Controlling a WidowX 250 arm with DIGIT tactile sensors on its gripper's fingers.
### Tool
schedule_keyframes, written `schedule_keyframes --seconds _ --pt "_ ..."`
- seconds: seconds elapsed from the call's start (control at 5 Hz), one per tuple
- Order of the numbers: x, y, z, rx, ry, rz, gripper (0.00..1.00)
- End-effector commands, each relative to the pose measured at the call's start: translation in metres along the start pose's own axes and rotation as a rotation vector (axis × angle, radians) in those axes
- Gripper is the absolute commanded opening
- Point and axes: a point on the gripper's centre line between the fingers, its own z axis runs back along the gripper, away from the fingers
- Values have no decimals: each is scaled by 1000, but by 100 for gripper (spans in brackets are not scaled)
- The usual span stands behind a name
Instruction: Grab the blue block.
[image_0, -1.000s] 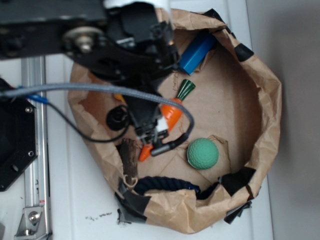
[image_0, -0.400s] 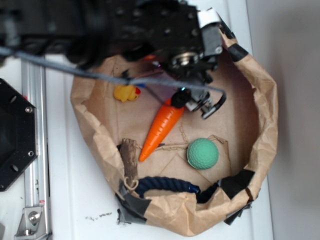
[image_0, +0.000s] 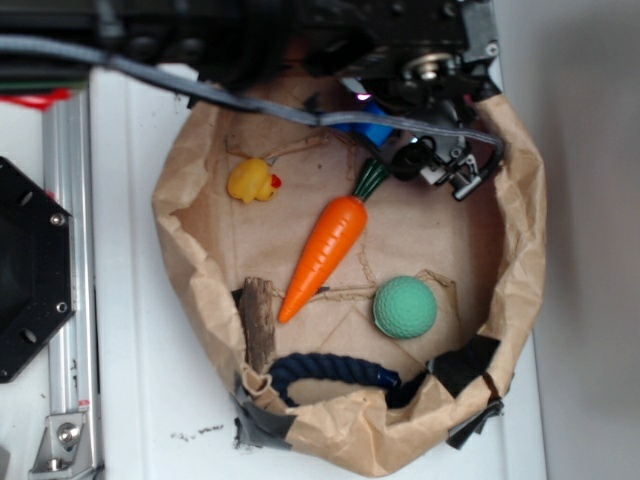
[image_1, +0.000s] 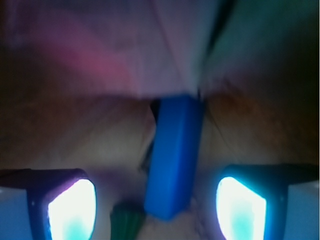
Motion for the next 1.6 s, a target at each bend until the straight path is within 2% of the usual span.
schedule_keyframes --seconds 0.0,0.2,0.4,0.6,1.0,1.4 --pt "28 -2 1 -8 -49 22 100" --pt "28 -2 -13 28 -41 0 0" --pt "11 1 -37 61 15 -27 0" --pt "-19 1 -58 100 86 -90 0" --pt "-36 2 -22 37 13 -150 0" --pt "-50 -20 40 -93 -36 -260 0"
